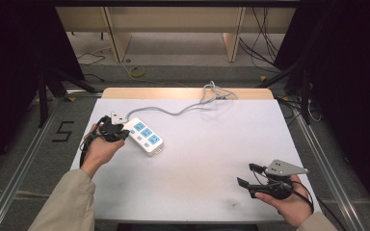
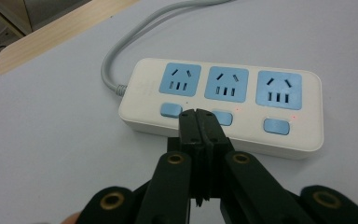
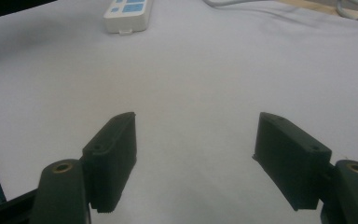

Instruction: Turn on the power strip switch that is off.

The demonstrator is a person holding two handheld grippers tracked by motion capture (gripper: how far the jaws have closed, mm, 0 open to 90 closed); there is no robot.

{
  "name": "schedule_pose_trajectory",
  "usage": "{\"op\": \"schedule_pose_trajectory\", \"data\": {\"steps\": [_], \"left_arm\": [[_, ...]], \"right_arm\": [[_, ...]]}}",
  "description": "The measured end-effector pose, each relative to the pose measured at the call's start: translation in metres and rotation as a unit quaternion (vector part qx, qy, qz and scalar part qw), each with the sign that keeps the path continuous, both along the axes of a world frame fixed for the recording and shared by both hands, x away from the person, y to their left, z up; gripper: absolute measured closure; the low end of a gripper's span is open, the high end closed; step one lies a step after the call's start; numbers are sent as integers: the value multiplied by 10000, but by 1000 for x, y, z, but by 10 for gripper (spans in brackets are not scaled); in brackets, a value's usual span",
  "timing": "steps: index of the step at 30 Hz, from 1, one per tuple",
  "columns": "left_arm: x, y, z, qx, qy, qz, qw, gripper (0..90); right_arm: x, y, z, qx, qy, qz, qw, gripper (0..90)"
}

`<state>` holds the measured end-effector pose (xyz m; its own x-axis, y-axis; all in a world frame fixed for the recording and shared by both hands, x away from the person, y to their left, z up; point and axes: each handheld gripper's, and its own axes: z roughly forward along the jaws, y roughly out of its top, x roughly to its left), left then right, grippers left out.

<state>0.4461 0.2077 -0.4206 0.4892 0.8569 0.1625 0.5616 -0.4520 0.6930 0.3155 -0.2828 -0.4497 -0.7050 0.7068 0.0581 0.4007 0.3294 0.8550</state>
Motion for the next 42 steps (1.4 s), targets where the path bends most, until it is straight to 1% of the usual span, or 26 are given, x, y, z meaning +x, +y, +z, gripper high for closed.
{"op": "schedule_pose_trajectory", "data": {"steps": [8,10,17,24,32,39,42], "left_arm": [[6,0,-1,18,21,35,10000,899],[7,-1,-1,49,24,27,10000,898],[11,1,-1,11,8,67,10000,899],[16,0,-3,40,32,75,10000,898],[19,-1,-2,82,30,77,9999,899],[22,0,-4,46,49,134,9999,899],[23,1,-4,83,49,114,9999,898]], "right_arm": [[0,0,0,-9,9,-1,10000,299],[0,0,0,-1,7,0,10000,299],[0,0,0,-4,6,9,10000,299],[0,0,0,-1,13,9,10000,299],[0,0,0,1,10,8,10000,298],[0,0,0,2,7,13,10000,298],[0,0,0,3,10,12,10000,298]]}}
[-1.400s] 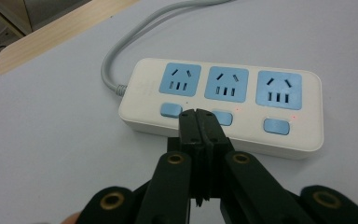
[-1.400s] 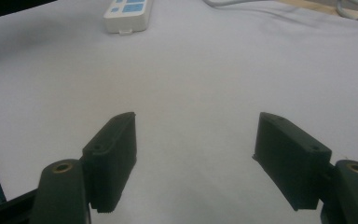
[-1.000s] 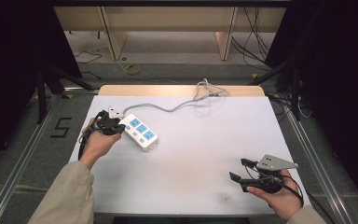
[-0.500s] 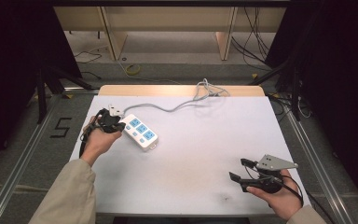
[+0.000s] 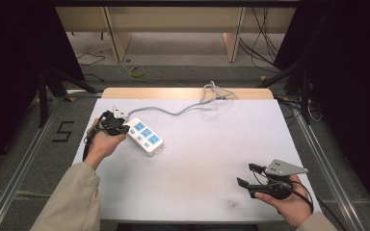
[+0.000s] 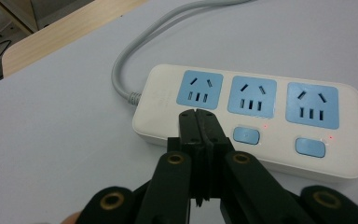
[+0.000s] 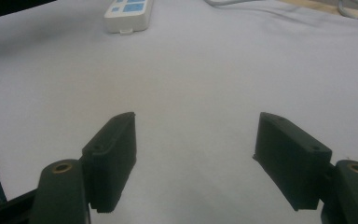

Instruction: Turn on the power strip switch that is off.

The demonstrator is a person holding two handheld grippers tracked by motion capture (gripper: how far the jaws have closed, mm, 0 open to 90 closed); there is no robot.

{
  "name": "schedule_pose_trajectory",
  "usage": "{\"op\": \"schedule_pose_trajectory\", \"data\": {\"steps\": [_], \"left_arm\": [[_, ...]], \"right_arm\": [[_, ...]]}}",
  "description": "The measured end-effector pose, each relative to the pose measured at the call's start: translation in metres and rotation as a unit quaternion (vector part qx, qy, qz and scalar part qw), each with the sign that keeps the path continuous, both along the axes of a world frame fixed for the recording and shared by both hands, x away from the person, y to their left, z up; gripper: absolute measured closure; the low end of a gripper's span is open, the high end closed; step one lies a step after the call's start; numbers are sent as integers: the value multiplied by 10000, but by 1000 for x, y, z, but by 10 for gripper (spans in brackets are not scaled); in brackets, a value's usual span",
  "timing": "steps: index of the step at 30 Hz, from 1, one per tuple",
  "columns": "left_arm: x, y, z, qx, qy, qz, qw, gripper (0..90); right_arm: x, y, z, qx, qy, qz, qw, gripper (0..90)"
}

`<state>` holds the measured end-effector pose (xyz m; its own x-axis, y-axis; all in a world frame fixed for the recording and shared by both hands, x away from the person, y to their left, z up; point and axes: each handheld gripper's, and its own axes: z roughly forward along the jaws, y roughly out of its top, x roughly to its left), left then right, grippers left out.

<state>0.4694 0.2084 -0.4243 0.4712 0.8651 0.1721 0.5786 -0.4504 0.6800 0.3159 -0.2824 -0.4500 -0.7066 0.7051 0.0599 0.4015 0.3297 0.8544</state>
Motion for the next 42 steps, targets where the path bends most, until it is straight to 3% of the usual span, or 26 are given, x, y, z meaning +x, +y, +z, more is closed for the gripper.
{"op": "schedule_pose_trajectory", "data": {"steps": [42], "left_arm": [[20,-5,-7,218,-4,20,9998,898]], "right_arm": [[0,1,-1,1,49,35,10000,297]]}}
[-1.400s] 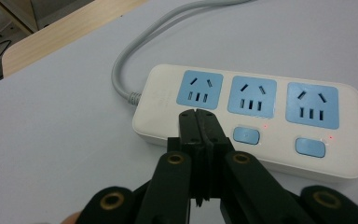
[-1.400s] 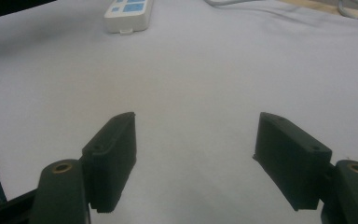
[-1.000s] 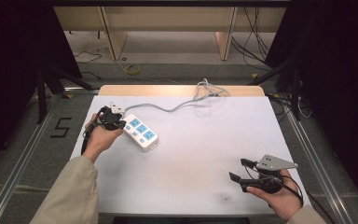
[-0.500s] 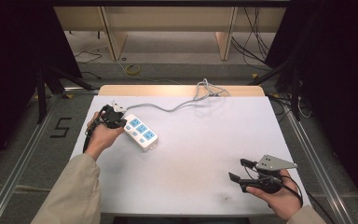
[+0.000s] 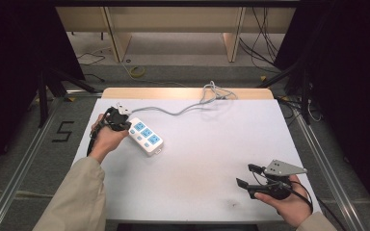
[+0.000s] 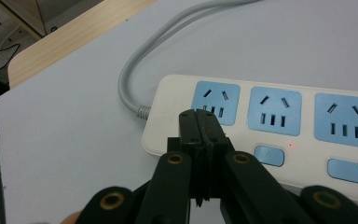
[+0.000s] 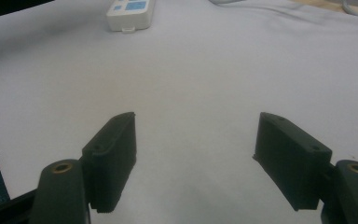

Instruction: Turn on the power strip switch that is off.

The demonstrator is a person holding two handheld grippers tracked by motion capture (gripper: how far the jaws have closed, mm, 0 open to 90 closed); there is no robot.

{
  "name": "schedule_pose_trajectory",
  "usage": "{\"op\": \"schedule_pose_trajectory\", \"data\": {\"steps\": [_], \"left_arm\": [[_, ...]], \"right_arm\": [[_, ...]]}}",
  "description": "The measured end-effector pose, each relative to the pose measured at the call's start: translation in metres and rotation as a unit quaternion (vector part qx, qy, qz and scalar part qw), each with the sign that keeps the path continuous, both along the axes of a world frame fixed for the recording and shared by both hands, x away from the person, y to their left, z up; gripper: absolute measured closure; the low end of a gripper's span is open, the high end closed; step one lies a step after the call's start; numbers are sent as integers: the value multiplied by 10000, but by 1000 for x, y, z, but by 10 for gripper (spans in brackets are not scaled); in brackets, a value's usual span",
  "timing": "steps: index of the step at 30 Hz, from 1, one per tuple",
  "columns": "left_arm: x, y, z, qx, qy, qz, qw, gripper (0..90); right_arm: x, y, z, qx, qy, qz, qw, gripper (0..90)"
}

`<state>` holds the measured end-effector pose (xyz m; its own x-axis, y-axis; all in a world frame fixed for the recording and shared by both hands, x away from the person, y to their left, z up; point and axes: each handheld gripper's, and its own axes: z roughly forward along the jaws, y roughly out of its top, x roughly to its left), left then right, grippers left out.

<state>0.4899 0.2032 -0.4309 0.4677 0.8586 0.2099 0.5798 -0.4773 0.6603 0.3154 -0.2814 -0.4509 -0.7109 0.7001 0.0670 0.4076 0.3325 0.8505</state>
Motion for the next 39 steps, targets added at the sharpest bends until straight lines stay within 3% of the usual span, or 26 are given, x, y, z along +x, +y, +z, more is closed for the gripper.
{"op": "schedule_pose_trajectory", "data": {"steps": [24,39], "left_arm": [[12,4,-6,5,140,84,9999,898],[19,-4,-8,94,262,-22,9996,898]], "right_arm": [[0,0,-1,-22,35,7,10000,296],[-1,0,-2,-45,54,12,10000,295]]}}
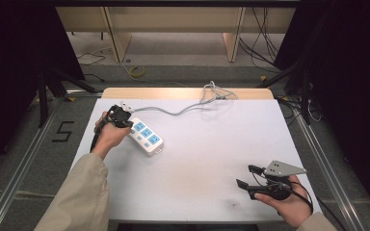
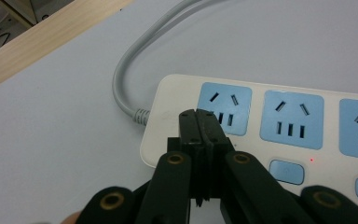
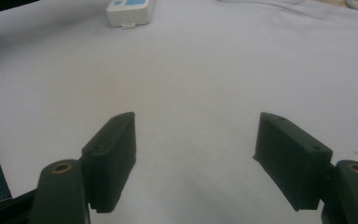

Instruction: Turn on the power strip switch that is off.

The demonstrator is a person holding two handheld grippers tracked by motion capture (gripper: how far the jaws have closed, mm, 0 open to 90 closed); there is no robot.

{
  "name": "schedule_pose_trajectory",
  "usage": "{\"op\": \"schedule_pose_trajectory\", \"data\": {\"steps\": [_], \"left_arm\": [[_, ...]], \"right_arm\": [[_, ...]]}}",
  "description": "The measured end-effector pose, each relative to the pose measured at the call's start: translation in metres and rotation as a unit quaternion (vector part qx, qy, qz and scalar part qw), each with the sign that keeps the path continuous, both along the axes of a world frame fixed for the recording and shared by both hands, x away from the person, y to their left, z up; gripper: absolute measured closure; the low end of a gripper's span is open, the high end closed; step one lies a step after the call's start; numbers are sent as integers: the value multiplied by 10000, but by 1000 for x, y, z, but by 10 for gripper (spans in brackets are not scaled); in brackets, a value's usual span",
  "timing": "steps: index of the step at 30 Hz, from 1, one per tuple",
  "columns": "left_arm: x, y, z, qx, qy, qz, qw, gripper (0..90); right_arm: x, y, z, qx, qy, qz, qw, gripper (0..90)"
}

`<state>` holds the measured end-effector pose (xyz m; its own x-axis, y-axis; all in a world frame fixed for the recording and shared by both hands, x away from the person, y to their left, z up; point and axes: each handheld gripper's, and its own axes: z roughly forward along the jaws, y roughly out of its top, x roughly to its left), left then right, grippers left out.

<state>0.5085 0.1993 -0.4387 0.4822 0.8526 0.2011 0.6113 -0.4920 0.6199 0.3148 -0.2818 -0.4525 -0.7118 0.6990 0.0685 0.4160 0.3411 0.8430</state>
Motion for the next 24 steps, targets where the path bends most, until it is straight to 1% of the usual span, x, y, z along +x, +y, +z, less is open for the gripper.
{"op": "schedule_pose_trajectory", "data": {"steps": [2,8,11,20,22,24], "left_arm": [[1,-1,0,19,21,-9,10000,898],[2,-3,-4,59,173,-60,9998,899],[2,-4,-5,69,177,-66,9998,898],[4,-5,-8,98,273,-100,9995,899],[4,-5,-9,140,286,-105,9994,899],[4,-5,-9,114,279,-83,9995,899]], "right_arm": [[0,0,0,8,3,-6,10000,295],[0,1,0,4,11,5,10000,295],[0,0,0,6,21,2,10000,294],[0,1,-1,4,26,11,10000,294],[0,1,-1,3,22,11,10000,294],[0,1,-1,-1,24,14,10000,294]]}}
